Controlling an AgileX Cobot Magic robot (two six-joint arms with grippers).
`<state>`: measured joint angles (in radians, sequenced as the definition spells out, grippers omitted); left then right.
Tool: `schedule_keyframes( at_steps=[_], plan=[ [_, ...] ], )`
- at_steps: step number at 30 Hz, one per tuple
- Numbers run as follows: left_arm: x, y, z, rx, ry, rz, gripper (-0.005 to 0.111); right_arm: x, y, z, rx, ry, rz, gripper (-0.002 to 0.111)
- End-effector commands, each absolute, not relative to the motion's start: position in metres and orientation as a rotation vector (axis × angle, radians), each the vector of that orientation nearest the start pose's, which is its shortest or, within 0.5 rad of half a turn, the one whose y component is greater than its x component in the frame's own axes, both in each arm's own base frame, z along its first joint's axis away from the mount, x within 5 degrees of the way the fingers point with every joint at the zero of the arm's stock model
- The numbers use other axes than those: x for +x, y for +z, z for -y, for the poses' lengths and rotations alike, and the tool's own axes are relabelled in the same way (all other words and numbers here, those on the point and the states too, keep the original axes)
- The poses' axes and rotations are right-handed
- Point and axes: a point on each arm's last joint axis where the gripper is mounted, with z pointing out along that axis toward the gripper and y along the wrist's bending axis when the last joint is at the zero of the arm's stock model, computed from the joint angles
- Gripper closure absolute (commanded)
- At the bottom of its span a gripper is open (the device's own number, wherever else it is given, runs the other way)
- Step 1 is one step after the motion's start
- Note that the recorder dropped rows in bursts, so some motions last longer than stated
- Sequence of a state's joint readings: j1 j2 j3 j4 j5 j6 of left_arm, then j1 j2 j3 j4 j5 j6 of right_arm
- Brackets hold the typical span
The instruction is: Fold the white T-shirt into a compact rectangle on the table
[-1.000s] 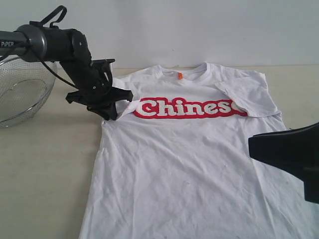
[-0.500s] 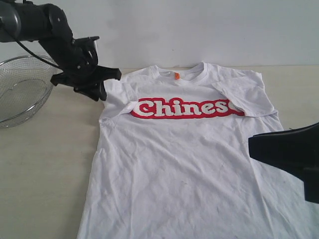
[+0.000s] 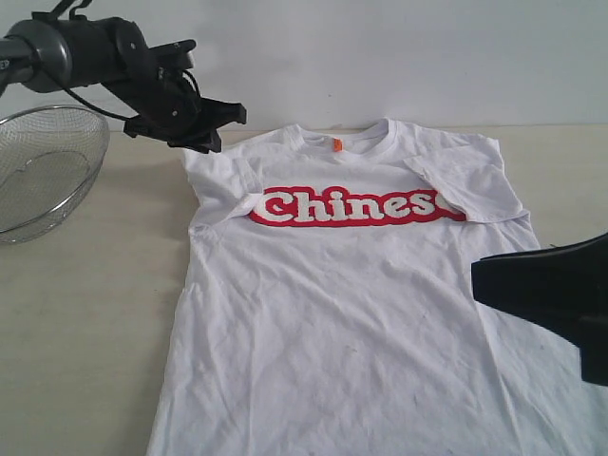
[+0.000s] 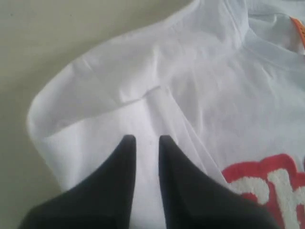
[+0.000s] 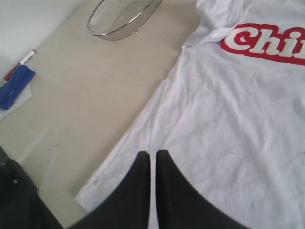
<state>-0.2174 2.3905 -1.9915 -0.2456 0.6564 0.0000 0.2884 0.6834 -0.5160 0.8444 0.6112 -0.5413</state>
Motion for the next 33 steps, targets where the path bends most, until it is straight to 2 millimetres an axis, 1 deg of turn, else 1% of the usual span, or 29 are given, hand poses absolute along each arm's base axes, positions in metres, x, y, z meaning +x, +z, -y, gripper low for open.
schedule_keyframes(
  at_steps=[1,10,22,33],
  plan=[
    [0.526,0.15,0.133,0.093,-0.369,-2.542,0.09,0.111,0.292,-0.074,-0.376,0.756,-2.085,0.108],
    [0.534,0.126,0.135,0.107,-0.359,-2.566,0.09,0.111,0.292,-0.074,-0.374,0.76,-2.083,0.108],
    [0.544,0.11,0.134,0.118,-0.335,-2.529,0.09,0.111,0.292,-0.074,-0.376,0.764,-2.085,0.108],
    [0.55,0.113,0.13,0.138,-0.279,-2.455,0.09,0.111,0.292,-0.074,-0.376,0.765,-2.084,0.108]
  ],
)
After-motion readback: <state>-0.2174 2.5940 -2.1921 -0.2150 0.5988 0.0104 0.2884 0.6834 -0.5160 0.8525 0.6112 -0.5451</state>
